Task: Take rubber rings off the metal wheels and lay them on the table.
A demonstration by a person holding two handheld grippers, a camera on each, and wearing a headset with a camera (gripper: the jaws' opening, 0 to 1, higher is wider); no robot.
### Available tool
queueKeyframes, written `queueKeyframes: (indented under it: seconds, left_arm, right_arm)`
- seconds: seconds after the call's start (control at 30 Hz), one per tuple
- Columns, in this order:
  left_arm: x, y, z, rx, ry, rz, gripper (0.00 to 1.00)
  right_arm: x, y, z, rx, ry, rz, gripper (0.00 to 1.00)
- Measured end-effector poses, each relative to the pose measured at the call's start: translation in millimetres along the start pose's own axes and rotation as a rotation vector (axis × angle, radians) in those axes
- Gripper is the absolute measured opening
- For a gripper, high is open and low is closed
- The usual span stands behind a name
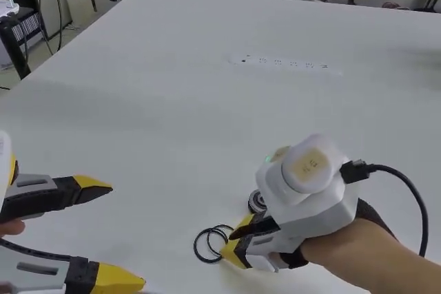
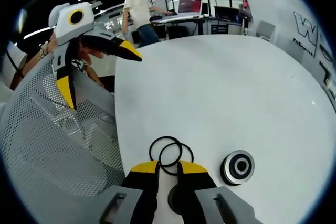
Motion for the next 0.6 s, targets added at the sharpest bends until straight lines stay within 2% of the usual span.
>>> queueKeyframes:
  seconds: [0.23, 0.4, 0.5, 0.6]
  left_arm:
    - [0.2, -0.4, -0.3, 0.002, 0.002, -0.002, 0.75]
    - [0.2, -0.3, -0.3, 0.002, 0.003, -0.002, 0.75]
    - [0.2, 0.1, -0.2, 0.0, 0.003, -0.001, 0.75]
    - [2.2, 0.7, -0.4, -0.006, 0.014, 0.009, 0.76]
  right_arm:
    - [-0.4, -1.5, 0.2, 0.015, -0.003, 0.004, 0.1]
    - [-0.6, -1.6, -0.6, 0.007, -0.006, -0.002, 0.1]
    - [-0.1, -1.2, -2.0, 0.007, 0.0, 0.004, 0.1]
    - [3.1, 0.2, -6.8, 0.009, 0.026, 0.024, 0.1]
Point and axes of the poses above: the centre of the closed fingertips' face, and the gripper's own axes: z roughly forward along the fingers, y roughly to its right, x roughly out of its top, the point moved 8 cm from there along -z, roughly backward along the fingers, and after that the axes turned 12 degrees about z, right-handed, at the moved point
